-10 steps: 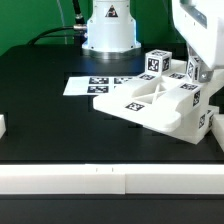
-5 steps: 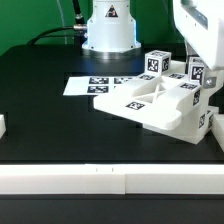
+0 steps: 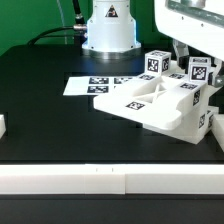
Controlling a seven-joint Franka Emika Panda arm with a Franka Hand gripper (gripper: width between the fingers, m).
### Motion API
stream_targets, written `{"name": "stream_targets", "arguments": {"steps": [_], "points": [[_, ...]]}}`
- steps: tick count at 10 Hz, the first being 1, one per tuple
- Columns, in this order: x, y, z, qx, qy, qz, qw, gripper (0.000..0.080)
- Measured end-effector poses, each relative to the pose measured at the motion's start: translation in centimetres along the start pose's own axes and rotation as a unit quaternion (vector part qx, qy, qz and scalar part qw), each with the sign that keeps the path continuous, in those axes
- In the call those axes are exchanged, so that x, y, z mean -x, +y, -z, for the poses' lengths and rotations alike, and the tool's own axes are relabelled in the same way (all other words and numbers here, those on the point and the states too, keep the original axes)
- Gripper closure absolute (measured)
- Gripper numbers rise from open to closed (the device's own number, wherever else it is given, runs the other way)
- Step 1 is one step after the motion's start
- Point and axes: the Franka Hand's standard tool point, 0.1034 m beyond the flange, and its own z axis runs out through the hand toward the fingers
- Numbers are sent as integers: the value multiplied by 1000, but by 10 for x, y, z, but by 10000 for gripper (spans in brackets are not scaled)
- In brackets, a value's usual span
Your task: Assemble chair
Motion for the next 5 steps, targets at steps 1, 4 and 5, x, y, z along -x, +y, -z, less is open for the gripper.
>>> {"name": "stream_targets", "arguments": {"steps": [1,4,5], "points": [[1,-1,0,4,7,54,999,151],[4,-3,0,8,13,182,983,151],[4,-3,0,8,13,225,974,151]]}}
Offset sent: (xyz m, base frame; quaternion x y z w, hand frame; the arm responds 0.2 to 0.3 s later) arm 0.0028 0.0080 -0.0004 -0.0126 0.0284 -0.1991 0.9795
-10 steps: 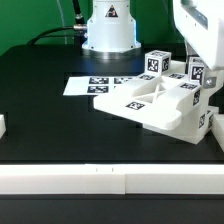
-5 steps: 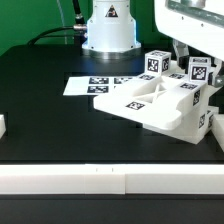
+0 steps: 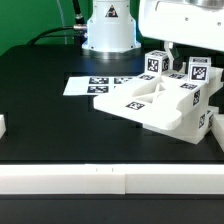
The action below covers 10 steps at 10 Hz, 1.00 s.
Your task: Assemble chair
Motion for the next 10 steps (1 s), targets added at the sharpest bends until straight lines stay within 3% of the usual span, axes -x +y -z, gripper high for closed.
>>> {"name": "stream_targets", "arguments": {"steps": [4,6,7,8,10], "points": [[0,0,1,0,0,102,995,151],[0,1,0,0,0,99,995,408],[-1,1,0,0,0,99,995,408],[-1,1,0,0,0,98,995,531],[-1,2,0,-1,0,88,996,531]]}}
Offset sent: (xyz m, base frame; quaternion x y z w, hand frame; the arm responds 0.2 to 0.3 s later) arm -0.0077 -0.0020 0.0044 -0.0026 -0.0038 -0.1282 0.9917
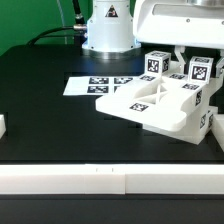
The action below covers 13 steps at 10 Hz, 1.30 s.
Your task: Assemble chair
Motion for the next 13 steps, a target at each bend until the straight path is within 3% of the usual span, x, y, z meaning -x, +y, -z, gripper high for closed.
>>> {"name": "stream_targets", "arguments": {"steps": [3,9,11,13], "points": [[-1,0,0,-1,1,-108,994,531],[0,-5,0,-5,5,-316,949,530],[1,-6,0,-7,4,-376,926,528],[3,-8,0,-17,4,-459,888,528]]}}
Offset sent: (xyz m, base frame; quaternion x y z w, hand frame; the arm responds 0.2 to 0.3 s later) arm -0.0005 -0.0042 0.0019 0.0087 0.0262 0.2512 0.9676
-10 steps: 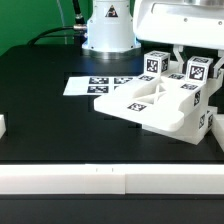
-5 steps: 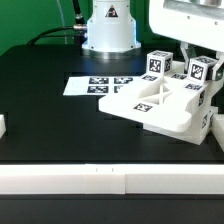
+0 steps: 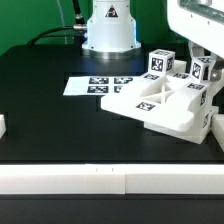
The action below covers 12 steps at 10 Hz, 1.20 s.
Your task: Assemble chair
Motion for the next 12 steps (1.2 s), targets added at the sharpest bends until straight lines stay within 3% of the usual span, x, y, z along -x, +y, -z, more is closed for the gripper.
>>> {"name": "stream_targets", "arguments": {"steps": [2,5,6,7,8,9,10,11,12], "points": [[4,0,0,-3,-2,-93,996,528],[9,-2,0,-29,-2,-206,978,528],[9,-2,0,-29,-5,-231,972,528],[10,-2,-1,-29,-9,-239,971,468],[11,-2,-1,-28,-8,-227,974,332],[11,-2,-2,-26,-7,-206,978,332],[13,3,-2,-8,-7,-161,987,194],[15,4,-1,-1,-8,-112,994,163],[15,3,-1,-3,-7,-78,997,163]]}}
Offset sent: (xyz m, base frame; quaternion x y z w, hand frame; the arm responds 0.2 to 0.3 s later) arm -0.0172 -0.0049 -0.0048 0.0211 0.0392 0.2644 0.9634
